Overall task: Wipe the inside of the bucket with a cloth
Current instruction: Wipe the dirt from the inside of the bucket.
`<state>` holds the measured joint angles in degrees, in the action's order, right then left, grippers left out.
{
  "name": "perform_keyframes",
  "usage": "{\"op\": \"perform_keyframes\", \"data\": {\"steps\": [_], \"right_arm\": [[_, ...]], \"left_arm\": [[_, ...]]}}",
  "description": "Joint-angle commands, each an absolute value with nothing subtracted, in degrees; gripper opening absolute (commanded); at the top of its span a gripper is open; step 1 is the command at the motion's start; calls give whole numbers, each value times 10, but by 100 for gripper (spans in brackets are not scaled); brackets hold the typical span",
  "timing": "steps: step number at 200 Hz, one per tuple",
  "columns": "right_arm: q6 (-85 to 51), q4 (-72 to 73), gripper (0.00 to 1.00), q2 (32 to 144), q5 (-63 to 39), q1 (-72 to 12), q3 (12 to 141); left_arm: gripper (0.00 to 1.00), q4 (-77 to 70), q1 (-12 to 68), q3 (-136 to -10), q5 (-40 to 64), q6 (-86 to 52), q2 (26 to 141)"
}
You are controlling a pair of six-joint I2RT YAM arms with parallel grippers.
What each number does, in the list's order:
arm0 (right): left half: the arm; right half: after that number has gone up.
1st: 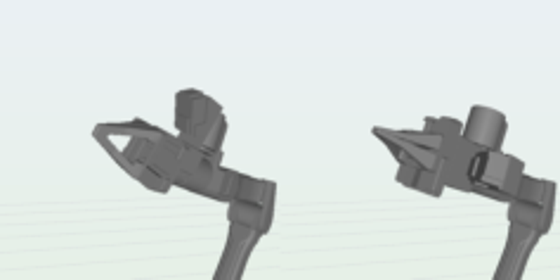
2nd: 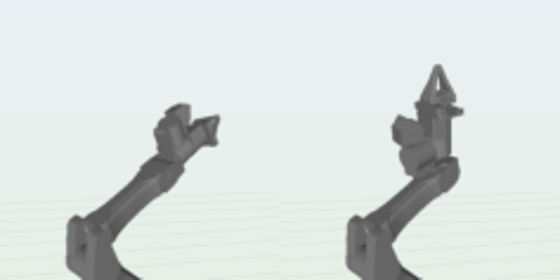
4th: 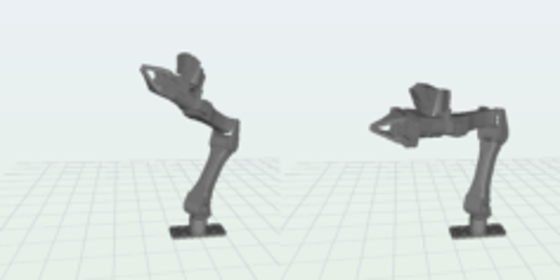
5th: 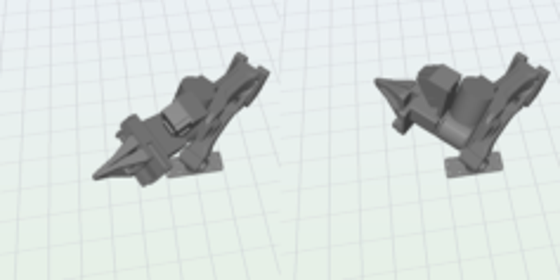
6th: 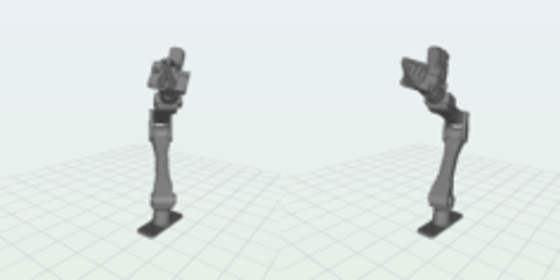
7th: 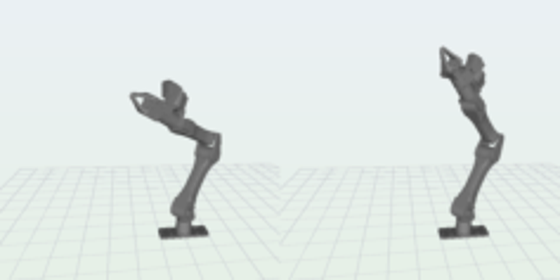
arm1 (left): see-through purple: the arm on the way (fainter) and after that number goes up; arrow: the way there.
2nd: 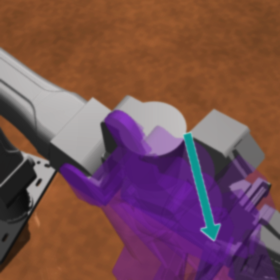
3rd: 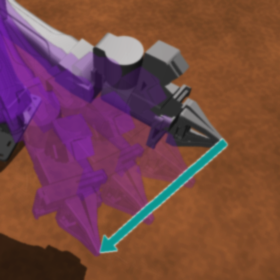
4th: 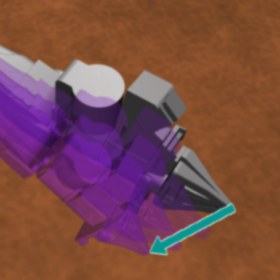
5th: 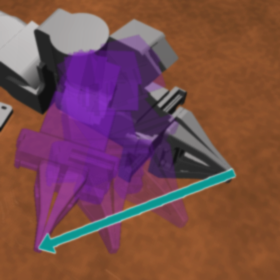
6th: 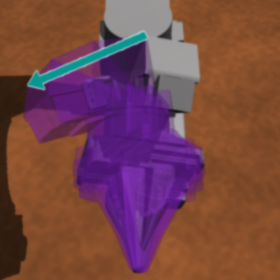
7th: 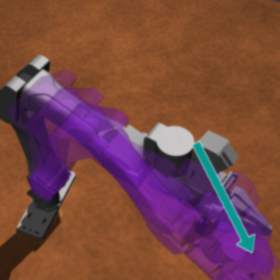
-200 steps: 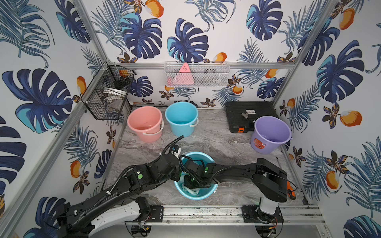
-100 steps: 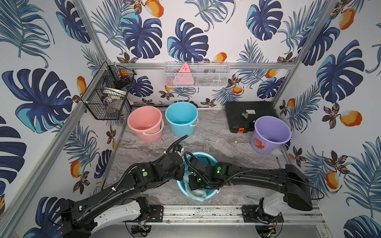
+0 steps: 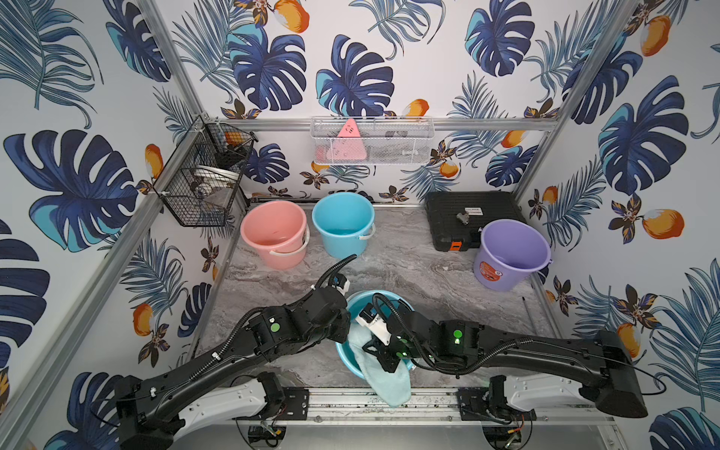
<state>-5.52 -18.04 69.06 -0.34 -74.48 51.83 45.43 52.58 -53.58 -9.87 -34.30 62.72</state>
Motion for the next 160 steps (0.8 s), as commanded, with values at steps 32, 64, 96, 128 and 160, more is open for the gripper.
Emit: {"op": "perform_keyframes", "data": {"steps": [32,64,96,128,160], "right_arm": [[502,-189,0,635,12,-746,505],[635,-173,0,644,36,-745,498],[671,-82,0,668,26,-745,475],[675,13,0,700,11,-746,457],[664,54,0,741,-11,-745,457]], "left_arm": [[0,456,526,-550,-74,-323,631],[0,453,526,-552,-62,-320,637],[0,451,526,-556,-50,-314,641],[0,444,526,-553,-31,-311,644],[0,437,527,-553,-21,-310,646]]}}
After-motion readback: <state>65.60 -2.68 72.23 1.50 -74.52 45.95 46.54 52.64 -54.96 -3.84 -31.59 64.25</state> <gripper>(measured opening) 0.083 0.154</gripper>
